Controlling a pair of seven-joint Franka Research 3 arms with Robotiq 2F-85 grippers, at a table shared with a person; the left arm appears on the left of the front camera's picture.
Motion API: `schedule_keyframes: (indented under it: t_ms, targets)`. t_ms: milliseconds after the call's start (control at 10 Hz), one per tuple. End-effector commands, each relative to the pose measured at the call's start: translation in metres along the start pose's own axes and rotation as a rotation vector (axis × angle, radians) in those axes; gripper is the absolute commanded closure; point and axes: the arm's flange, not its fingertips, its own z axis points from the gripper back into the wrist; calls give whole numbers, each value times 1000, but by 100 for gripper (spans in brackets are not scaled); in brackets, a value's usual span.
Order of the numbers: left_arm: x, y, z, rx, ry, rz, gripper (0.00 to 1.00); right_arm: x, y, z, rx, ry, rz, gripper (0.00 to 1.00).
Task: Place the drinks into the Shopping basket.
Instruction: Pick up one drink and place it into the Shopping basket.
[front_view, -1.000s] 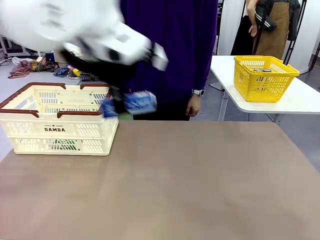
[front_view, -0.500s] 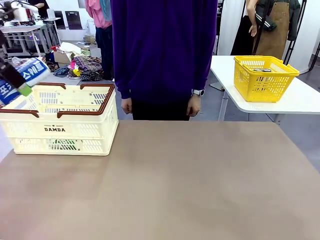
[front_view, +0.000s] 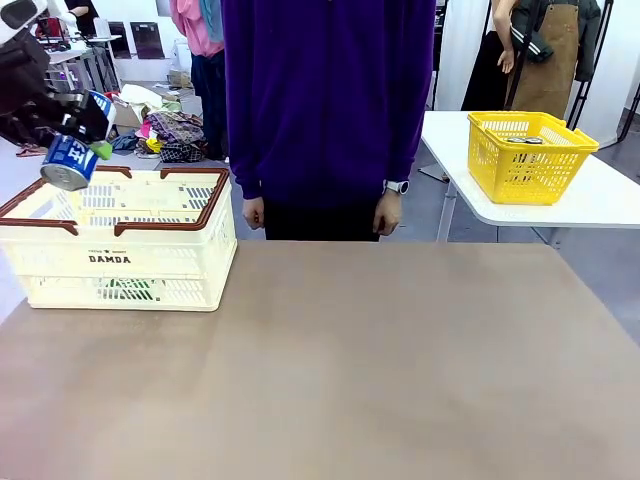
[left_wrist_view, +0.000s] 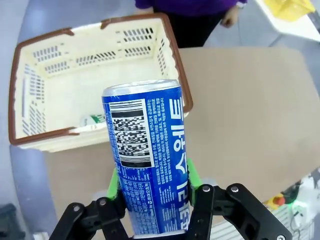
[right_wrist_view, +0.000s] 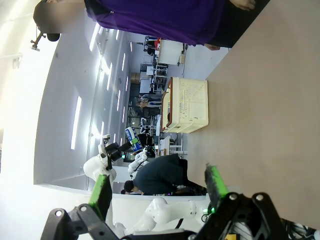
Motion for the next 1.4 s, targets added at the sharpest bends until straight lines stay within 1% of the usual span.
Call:
schedule_keyframes:
  t_ms: [0, 200, 300, 500, 600, 700, 800, 900, 1000, 1100, 1200, 1300]
  targets:
    - [-8, 11, 14, -6, 17, -60, 100, 2, 5, 0, 21, -9, -1, 0]
    - [-8, 11, 14, -6, 17, -60, 100, 2, 5, 0, 21, -9, -1, 0]
    - [-7, 6, 7, -5, 28, -38, 100, 2, 5, 0, 21, -9, -1, 0]
    - [48, 28, -20, 38, 86, -26, 100, 2, 5, 0, 21, -9, -1, 0]
    - [64, 36, -37, 32, 117, -9, 100, 2, 5, 0, 21, -9, -1, 0]
    - [75, 44, -53, 16, 123, 2, 100, 2, 5, 0, 21, -9, -1, 0]
    - [86, 54, -72, -2, 135, 14, 100, 2, 5, 0, 21, -9, -1, 0]
    - [96, 64, -92, -17, 174, 44, 100, 2, 5, 0, 21, -9, -1, 0]
    - [105, 72, -116, -56, 237, 59, 100, 2, 5, 0, 21, -9, -1, 0]
    - [115, 76, -143, -74, 281, 83, 100, 2, 5, 0, 21, -9, -1, 0]
    - [124, 79, -177, -104, 333, 80, 100, 2, 5, 0, 21, -9, -1, 0]
    - [133, 81, -203, -89, 345, 80, 100, 2, 5, 0, 21, -9, -1, 0]
